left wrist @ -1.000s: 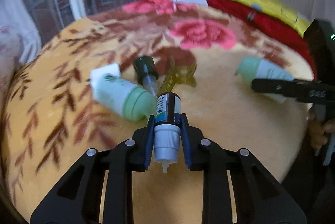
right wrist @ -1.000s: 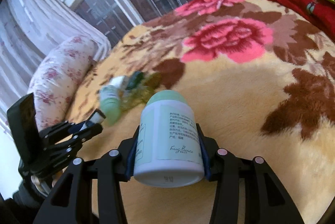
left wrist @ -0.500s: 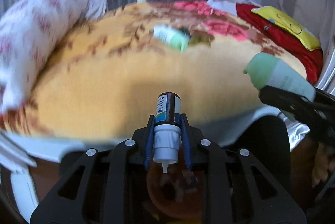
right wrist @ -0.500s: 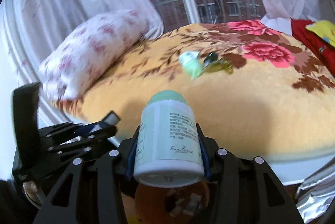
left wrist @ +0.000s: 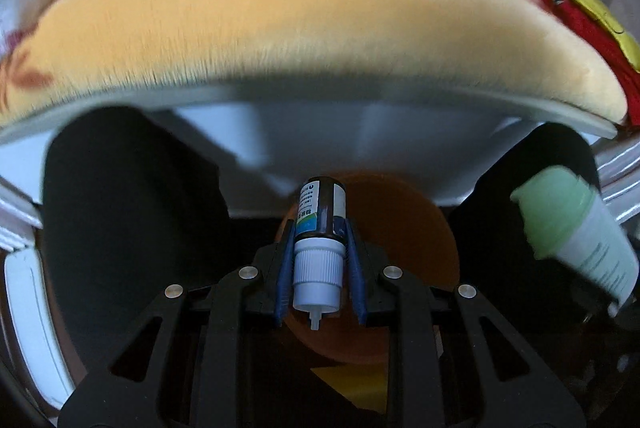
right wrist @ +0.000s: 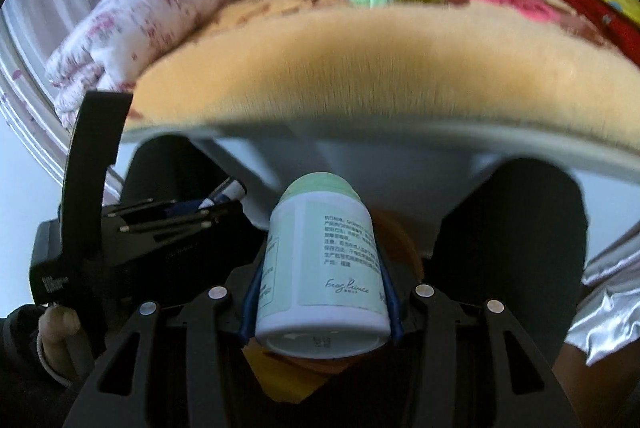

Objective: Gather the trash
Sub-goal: 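Carry both bottles down over the orange bin and open both grippers, then grasp the green roll-on bottle with the left gripper while the right grasps the green hair clip, then lower both grippers over the orange bin and release the bottle and clip, then grasp the dark green spray bottle with the right gripper, then grasp the white charger with the left gripper while the right holds the spray bottle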

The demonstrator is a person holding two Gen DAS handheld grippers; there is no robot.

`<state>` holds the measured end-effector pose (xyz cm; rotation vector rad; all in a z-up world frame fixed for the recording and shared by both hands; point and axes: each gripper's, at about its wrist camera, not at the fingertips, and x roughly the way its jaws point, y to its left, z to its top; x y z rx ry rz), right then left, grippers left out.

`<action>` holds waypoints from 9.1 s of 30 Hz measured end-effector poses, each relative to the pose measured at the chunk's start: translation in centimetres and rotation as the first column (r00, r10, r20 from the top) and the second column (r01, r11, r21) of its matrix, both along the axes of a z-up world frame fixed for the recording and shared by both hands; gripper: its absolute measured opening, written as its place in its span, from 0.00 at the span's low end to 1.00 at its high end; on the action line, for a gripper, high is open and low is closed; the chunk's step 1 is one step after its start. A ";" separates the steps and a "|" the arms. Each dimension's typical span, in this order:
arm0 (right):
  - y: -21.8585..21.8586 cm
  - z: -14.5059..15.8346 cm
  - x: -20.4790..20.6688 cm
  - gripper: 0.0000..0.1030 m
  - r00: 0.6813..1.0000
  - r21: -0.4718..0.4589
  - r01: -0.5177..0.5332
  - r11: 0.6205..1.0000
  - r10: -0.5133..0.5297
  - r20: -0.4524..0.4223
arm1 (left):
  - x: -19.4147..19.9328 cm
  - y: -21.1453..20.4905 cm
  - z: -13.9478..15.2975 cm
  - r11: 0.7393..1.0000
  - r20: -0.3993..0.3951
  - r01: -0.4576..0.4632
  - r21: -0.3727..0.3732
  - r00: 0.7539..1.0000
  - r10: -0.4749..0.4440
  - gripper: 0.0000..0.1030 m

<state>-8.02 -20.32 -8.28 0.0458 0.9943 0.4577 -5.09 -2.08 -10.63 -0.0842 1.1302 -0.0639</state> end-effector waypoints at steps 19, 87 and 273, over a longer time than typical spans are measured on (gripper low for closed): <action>0.7 -3.1 1.3 0.55 0.993 -0.037 0.021 0.999 -0.025 -0.118 | 1.6 0.1 -2.5 0.999 -0.094 -0.008 0.047 0.995 0.012 0.64; -8.6 10.7 21.2 0.67 0.971 0.302 0.239 0.923 -0.234 -0.053 | 24.2 5.5 10.6 0.977 0.138 -0.134 0.164 0.984 0.112 0.54; -10.1 3.0 30.6 0.36 0.966 0.114 0.259 0.959 -0.260 -0.002 | 36.5 -5.6 6.8 0.971 0.113 0.199 0.131 0.970 -0.214 0.82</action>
